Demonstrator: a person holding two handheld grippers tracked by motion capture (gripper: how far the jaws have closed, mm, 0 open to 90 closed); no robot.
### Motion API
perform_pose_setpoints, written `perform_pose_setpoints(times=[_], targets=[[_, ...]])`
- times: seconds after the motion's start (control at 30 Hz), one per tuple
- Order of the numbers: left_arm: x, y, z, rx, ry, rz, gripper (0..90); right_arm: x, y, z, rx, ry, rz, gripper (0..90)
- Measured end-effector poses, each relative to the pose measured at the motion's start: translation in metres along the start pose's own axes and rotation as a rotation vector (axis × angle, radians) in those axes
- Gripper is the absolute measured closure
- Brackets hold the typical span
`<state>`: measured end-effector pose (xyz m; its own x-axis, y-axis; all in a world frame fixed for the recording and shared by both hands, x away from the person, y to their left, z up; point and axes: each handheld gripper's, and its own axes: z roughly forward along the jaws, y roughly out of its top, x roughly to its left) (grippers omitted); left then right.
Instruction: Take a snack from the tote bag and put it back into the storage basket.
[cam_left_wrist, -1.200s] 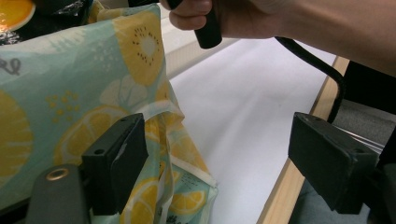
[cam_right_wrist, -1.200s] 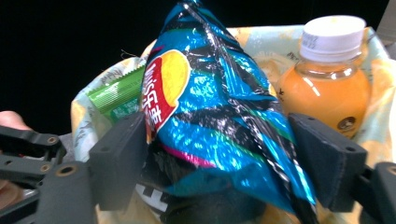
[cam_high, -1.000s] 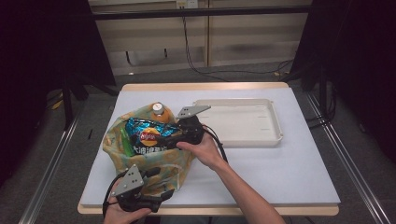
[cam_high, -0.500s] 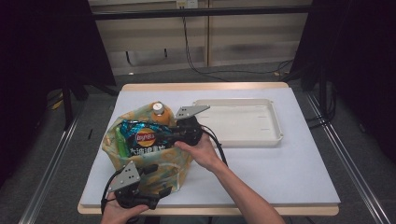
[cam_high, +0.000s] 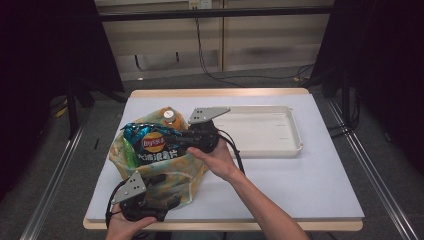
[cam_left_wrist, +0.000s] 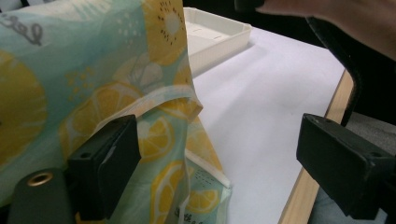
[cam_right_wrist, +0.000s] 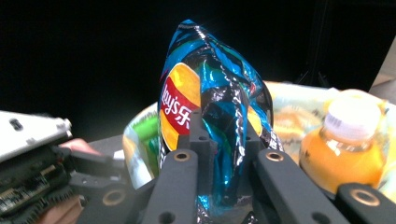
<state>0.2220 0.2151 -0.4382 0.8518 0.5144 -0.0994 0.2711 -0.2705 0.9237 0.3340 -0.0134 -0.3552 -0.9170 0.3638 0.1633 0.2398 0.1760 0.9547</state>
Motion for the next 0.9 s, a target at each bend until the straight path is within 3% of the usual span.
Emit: perform_pose_setpoints(times=[0.1, 0.13, 0.17, 0.2, 0.43, 0.47, 0.5, 0.57, 0.6, 0.9], targets=[[0.001, -0.001, 0.0, 0.008, -0.01, -0.008, 17.3, 0.0, 0.006, -0.005, -0.015, -0.006, -0.006, 83.2], [-0.001, -0.001, 0.0, 0.022, 0.032, 0.0, 17.2, 0.0, 0.007, -0.006, -0.02, -0.007, -0.007, 83.3], [0.001, -0.002, 0.001, 0.018, 0.003, -0.001, 17.5, 0.0, 0.009, -0.008, -0.023, -0.01, -0.009, 83.4], [0.001, -0.002, 0.001, 0.02, 0.0, -0.007, 18.2, 0.0, 0.01, -0.009, -0.024, -0.009, -0.011, 83.4], [0.001, -0.002, 0.001, 0.022, -0.002, 0.005, 21.2, 0.001, 0.023, -0.014, -0.028, -0.017, -0.025, 83.9], [0.0, -0.002, 0.0, 0.034, 0.03, 0.01, 21.6, 0.002, 0.025, -0.015, -0.031, -0.018, -0.028, 83.9], [-0.001, -0.001, 0.0, 0.032, 0.03, 0.013, 22.0, 0.003, 0.027, -0.016, -0.036, -0.016, -0.03, 83.9], [-0.001, -0.001, 0.0, 0.038, 0.029, 0.023, 22.4, 0.005, 0.031, -0.018, -0.041, -0.024, -0.04, 84.0], [0.0, -0.002, 0.0, 0.028, -0.001, 0.022, 22.5, 0.006, 0.032, -0.019, -0.048, -0.022, -0.038, 84.0], [0.0, -0.002, 0.0, 0.027, -0.005, 0.027, 24.0, 0.007, 0.044, -0.024, -0.068, -0.033, -0.045, 84.1]])
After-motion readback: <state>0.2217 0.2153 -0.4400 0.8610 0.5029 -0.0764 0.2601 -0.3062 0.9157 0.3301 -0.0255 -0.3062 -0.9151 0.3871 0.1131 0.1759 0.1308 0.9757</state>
